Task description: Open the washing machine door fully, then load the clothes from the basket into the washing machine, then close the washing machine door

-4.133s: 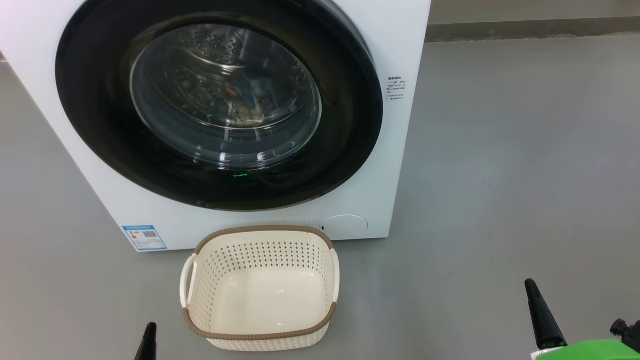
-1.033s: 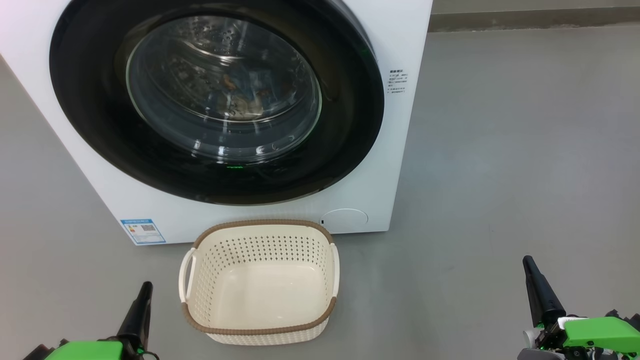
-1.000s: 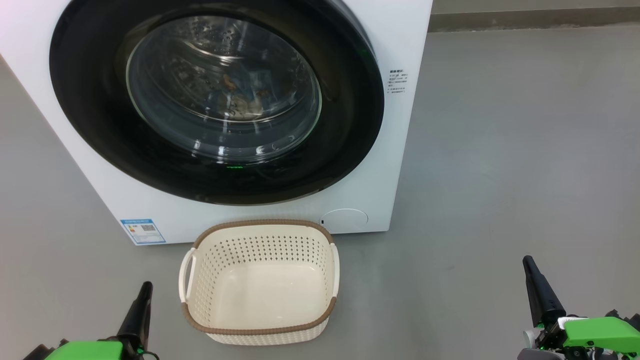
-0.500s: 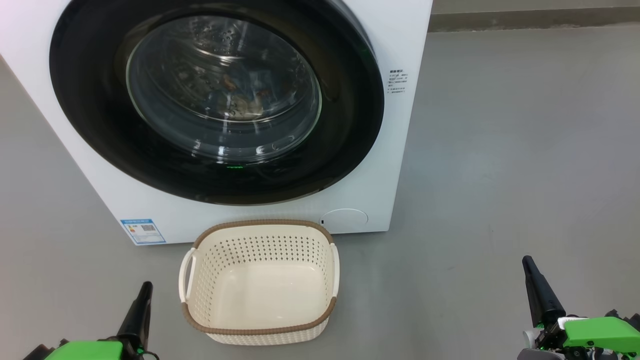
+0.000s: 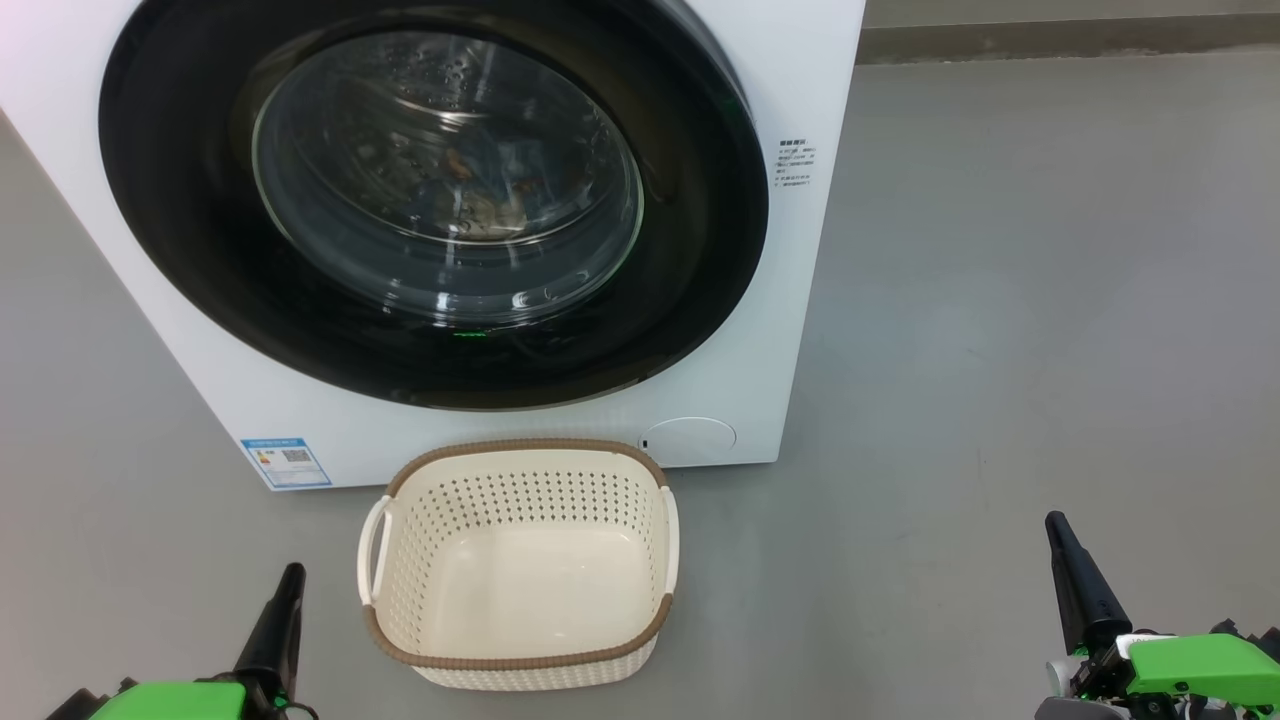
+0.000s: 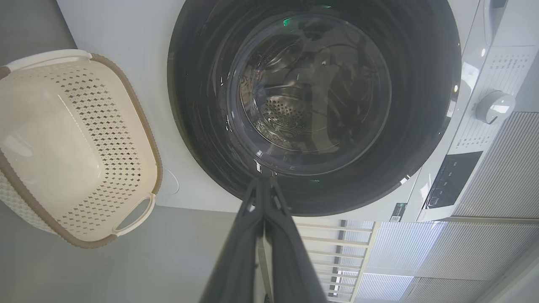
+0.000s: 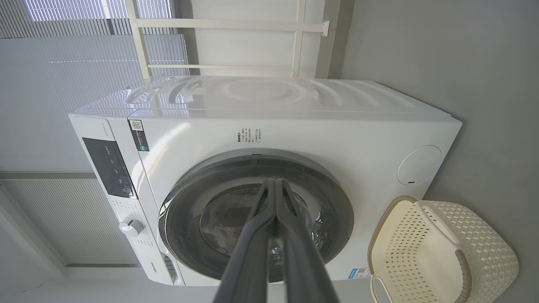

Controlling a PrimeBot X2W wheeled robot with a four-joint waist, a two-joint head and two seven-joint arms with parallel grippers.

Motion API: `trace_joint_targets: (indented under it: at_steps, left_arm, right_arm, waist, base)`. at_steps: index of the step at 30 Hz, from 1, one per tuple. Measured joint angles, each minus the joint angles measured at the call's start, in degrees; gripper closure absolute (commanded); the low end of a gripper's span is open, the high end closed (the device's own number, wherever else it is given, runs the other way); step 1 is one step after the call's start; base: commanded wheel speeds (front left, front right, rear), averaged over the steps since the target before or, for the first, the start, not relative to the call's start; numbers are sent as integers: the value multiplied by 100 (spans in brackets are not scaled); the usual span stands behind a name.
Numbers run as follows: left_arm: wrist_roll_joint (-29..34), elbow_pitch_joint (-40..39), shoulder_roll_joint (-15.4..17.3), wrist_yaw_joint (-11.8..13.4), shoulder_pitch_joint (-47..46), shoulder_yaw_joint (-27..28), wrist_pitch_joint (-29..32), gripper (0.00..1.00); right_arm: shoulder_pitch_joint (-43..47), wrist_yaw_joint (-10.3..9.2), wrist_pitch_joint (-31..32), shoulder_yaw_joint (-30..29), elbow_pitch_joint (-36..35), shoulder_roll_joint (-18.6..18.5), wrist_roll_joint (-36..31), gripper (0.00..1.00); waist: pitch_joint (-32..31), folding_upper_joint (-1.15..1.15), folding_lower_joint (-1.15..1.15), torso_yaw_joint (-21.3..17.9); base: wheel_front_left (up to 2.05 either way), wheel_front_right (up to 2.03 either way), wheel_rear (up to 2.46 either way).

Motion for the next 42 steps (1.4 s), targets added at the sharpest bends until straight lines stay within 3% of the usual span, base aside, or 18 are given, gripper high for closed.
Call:
trace_joint_targets:
  at_steps: [42]
  left_arm:
    - [0, 0, 0, 0, 0, 0, 0, 100]
  right_arm:
    - [-3, 0, 1, -21, 1, 8, -1, 100]
  waist:
    - [0, 0, 0, 0]
  base:
    - [0, 0, 0]
